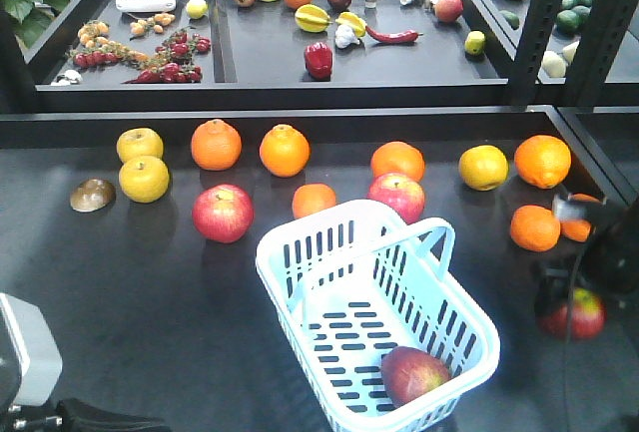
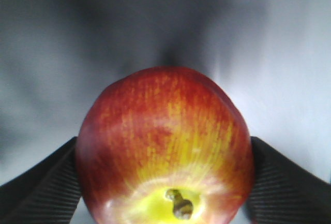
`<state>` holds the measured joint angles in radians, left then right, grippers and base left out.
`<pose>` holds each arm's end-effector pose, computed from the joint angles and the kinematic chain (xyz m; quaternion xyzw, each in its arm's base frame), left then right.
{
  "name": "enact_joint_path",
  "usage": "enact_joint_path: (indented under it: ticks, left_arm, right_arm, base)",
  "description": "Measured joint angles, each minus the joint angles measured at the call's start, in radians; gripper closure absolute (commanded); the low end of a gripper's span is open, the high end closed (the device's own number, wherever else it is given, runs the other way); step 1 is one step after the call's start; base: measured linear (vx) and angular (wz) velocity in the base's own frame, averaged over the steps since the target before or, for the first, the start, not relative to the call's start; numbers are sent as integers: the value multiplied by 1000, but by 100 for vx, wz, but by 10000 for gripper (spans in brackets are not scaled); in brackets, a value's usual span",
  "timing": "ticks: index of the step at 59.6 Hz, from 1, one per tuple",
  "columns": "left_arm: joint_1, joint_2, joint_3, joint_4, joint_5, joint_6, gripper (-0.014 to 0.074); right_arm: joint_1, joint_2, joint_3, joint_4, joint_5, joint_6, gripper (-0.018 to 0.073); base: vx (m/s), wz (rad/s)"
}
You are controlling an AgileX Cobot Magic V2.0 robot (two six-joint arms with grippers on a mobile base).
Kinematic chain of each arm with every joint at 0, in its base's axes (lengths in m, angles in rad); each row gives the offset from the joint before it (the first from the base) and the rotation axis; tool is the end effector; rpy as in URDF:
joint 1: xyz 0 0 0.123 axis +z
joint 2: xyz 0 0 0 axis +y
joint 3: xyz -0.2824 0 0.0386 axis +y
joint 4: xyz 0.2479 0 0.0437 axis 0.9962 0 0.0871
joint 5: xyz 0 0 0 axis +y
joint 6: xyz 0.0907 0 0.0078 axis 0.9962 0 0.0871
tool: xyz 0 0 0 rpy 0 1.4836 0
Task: Pick three apples into basket with both arms
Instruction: 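Carry the second apple into the basket and open the right gripper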
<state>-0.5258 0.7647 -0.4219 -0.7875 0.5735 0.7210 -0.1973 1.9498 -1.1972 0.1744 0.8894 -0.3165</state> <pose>0.1002 -0.0987 0.2511 0.3199 0.8301 -0.2767 0.3634 0.3487 -0.0572 0.1433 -0.0051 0.9976 0.0638 0.0250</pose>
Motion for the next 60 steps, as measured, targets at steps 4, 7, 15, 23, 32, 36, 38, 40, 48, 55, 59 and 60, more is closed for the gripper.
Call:
enact_joint_path:
  ticks: [4, 7, 15, 23, 32, 36, 38, 40, 48, 55, 59, 60]
  left_arm:
    - [0, 0, 0, 0, 0, 0, 602]
    - [0, 0, 0, 0, 0, 0, 602]
    - [0, 0, 0, 0, 0, 0, 602]
    - [0, 0, 0, 0, 0, 0, 602]
    - [0, 0, 0, 0, 0, 0, 602]
    - [0, 0, 0, 0, 0, 0, 602]
    - [0, 0, 0, 0, 0, 0, 602]
    - [0, 0, 0, 0, 0, 0, 602]
    - [0, 0, 0, 0, -1, 0, 602]
    - [0, 0, 0, 0, -1, 0, 602]
    - [0, 0, 0, 0, -1, 0, 602]
    - [0, 0, 0, 0, -1, 0, 602]
  right_arm:
    - [0, -69, 0, 38, 29, -19, 568]
    - [0, -119, 2, 61, 54, -31, 566]
    - [0, -291, 58, 113, 93, -71, 564]
    - [2, -498, 202, 195, 101, -106, 564]
    - [59, -723, 345, 362, 79, -196, 564]
    - [112, -797, 385, 448, 54, -236, 561]
    - [139, -820, 400, 482, 41, -252, 561]
    - [175, -839, 409, 515, 27, -267, 559]
    - [303, -832, 423, 564, -66, -281, 537]
    - [398, -753, 424, 573, -144, -280, 492]
    - [443, -693, 424, 576, -187, -284, 440]
    - [452, -680, 425, 576, -198, -285, 425]
  base:
    - [0, 0]
    - [0, 0]
    - [0, 0]
    - [0, 0]
    - [0, 0]
    - [0, 0]
    - [0, 0]
    - [0, 0]
    - [0, 0]
    - [0, 0]
    - [0, 0]
    - [0, 0]
